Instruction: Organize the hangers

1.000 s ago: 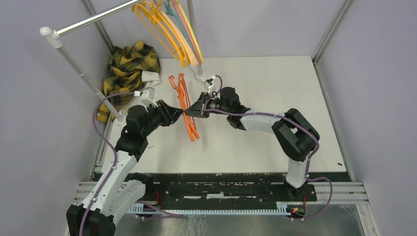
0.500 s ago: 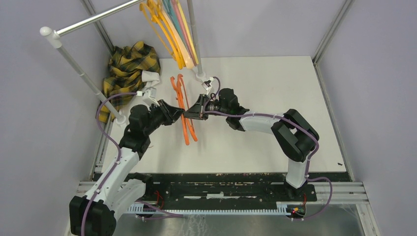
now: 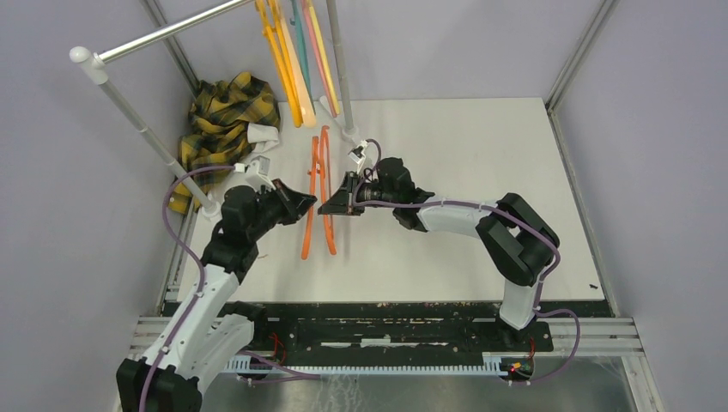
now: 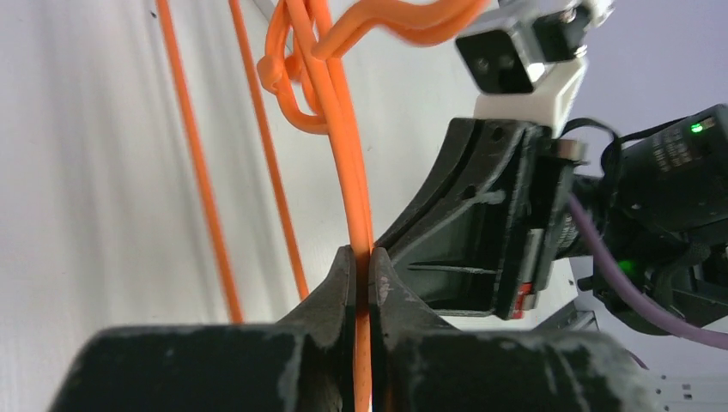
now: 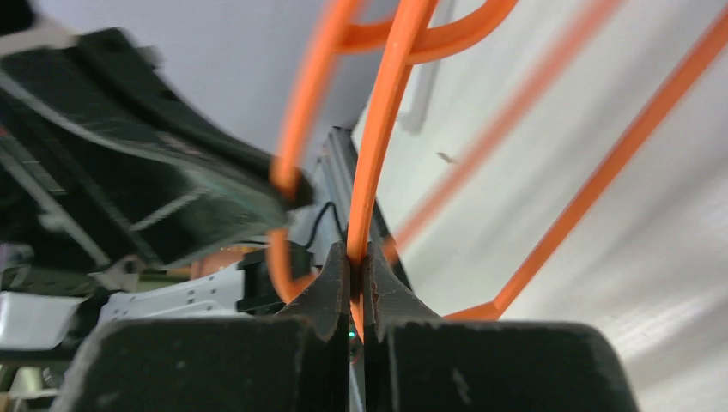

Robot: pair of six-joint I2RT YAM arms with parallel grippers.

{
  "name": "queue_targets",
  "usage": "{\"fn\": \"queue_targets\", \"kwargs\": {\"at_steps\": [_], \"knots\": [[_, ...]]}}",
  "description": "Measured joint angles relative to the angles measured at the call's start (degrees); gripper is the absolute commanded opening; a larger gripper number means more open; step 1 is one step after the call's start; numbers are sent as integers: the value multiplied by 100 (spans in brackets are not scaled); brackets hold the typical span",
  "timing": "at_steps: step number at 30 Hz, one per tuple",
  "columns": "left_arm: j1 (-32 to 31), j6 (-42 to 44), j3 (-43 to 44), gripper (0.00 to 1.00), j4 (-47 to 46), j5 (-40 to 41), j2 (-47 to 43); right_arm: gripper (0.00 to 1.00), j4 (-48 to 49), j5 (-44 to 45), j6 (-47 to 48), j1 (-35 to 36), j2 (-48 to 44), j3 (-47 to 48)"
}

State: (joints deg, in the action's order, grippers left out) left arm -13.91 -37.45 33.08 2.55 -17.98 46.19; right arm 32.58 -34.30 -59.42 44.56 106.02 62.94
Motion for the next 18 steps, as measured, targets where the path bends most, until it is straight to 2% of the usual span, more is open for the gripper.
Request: {"fn": "queue_targets", "kwargs": {"at_steps": [3,8,18], "knots": [[7,256,299,3,581,251,-240,1,-457,192,302,-11,44,-2],[-4,656,732,3,957,568,-719,1,-929,376,535,-188,348,-79],[-4,756,546,3,1447,894,-688,1,-1519,420,981,-271,212,-146]]}}
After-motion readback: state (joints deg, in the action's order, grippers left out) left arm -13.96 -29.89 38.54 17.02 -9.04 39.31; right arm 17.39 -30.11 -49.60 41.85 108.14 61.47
